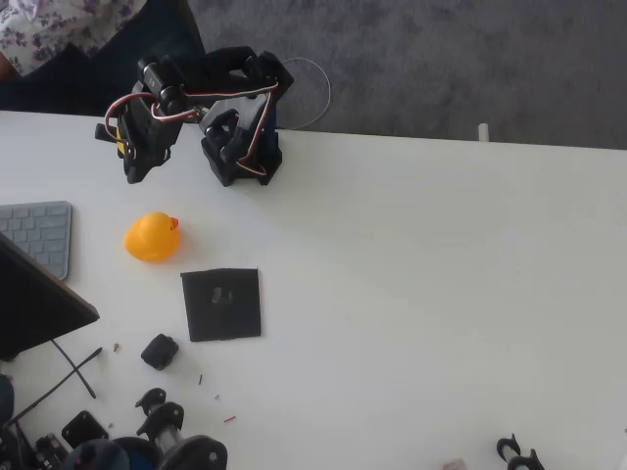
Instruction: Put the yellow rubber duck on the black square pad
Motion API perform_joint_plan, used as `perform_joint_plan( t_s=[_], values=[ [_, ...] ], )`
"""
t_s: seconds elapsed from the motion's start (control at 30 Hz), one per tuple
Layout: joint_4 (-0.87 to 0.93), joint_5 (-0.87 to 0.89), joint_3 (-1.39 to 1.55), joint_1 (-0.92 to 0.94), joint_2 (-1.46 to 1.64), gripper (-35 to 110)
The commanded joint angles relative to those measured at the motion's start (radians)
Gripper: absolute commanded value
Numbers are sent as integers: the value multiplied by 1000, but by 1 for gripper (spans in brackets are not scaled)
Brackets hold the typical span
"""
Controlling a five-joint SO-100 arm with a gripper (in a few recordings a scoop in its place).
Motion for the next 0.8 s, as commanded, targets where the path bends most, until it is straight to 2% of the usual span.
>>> perform_joint_plan(
  t_s=[0.0,0.33,0.6,0.77],
  values=[
    [-6,-25,3,15,11,8],
    [-6,-199,161,-35,25,39],
    [-11,-276,166,-32,12,41],
    [-195,-268,170,-23,8,40]
  ],
)
